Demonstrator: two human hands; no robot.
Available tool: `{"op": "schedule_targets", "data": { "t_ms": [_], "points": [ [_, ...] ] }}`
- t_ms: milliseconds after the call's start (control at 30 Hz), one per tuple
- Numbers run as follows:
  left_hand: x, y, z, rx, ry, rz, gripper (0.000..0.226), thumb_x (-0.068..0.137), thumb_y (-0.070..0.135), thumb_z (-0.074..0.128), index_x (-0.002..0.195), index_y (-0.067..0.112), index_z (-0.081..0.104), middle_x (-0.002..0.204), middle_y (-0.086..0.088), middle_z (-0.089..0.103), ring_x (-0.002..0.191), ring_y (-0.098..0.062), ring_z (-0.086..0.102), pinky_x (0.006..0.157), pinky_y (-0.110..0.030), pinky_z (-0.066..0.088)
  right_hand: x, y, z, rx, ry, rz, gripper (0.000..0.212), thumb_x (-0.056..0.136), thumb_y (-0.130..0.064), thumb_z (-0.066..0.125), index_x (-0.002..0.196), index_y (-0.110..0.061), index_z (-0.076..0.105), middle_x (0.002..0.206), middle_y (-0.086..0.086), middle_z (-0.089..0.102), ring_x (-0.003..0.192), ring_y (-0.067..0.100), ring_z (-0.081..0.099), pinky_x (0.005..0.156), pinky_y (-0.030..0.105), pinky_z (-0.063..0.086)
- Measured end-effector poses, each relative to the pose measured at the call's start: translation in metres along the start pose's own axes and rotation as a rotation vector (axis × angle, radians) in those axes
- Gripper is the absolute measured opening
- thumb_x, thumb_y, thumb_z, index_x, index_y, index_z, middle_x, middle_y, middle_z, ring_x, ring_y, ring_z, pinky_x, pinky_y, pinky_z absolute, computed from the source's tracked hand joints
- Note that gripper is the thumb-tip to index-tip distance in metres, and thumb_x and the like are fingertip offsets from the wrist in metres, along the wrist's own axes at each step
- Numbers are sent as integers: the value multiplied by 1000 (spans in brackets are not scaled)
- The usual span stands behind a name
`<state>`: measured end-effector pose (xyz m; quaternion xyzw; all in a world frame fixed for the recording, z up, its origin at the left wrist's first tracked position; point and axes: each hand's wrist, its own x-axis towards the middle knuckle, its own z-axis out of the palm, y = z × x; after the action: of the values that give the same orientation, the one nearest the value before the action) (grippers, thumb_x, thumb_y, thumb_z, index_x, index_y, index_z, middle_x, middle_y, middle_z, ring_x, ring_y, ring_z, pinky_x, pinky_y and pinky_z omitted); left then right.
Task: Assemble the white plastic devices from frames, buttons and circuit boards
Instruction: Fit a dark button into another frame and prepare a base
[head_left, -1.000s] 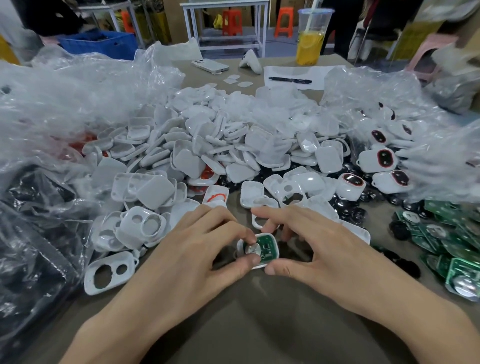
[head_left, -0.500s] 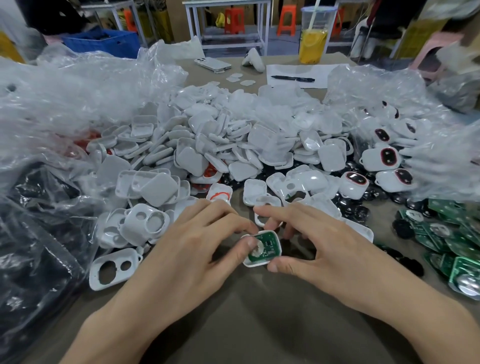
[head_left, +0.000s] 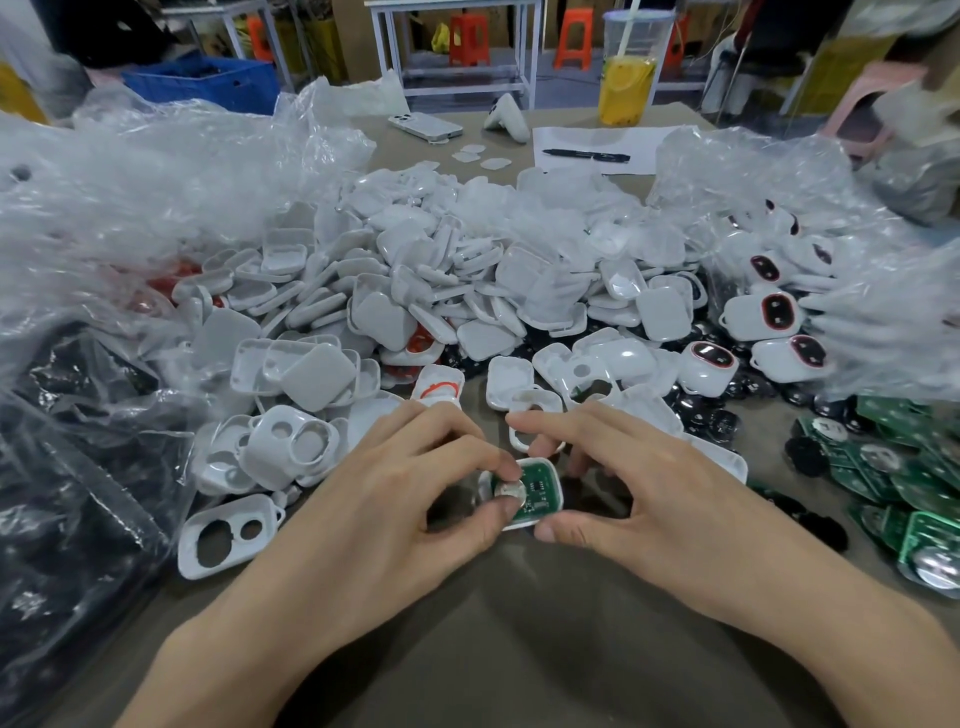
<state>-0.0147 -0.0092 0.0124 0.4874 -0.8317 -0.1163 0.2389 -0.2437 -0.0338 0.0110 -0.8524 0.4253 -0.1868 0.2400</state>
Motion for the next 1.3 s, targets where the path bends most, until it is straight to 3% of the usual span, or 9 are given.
{"op": "schedule_targets", "data": {
  "t_ms": [400, 700, 833, 1067, 1300],
  "points": [
    [2, -2, -3, -13, 117, -43, 21, 98, 44, 50, 101, 32, 67, 99, 20, 59, 100, -10, 56, 85, -26, 43, -2, 1, 1, -17, 22, -7, 65, 83, -52, 70, 135, -66, 33, 122, -35, 44, 110, -11, 48, 93, 2, 30],
    [2, -2, -2, 20, 40, -5, 26, 91, 53, 56, 103, 35, 70, 97, 18, 58, 99, -5, 51, 87, -20, 40, -1, 1, 2, -20, 22, -13, 65, 80, -58, 64, 135, -69, 31, 119, -35, 41, 104, -9, 50, 82, 4, 40],
    [2, -2, -1, 18, 15, -14, 27, 91, 57, 54, 104, 37, 67, 97, 19, 57, 100, -4, 50, 87, -20, 39, -1, 1, 2, -5, 26, -14, 65, 80, -58, 65, 134, -68, 31, 119, -35, 41, 103, -12, 47, 90, 2, 32],
    [3, -1, 2, 42, 31, 0, 26, 93, 56, 53, 103, 36, 66, 95, 18, 57, 97, -4, 50, 87, -19, 38, -1, 0, 2, -4, 18, -9, 70, 82, -54, 70, 136, -66, 27, 119, -34, 39, 101, -18, 45, 87, 0, 31],
    [4, -2, 5, 53, 47, 21, 25, 93, 55, 53, 103, 35, 65, 89, 18, 54, 91, -2, 49, 84, -20, 38, 0, 1, 1, 6, 15, 1, 73, 82, -52, 71, 139, -62, 27, 117, -28, 44, 106, -4, 48, 85, 5, 36]
  ]
}}
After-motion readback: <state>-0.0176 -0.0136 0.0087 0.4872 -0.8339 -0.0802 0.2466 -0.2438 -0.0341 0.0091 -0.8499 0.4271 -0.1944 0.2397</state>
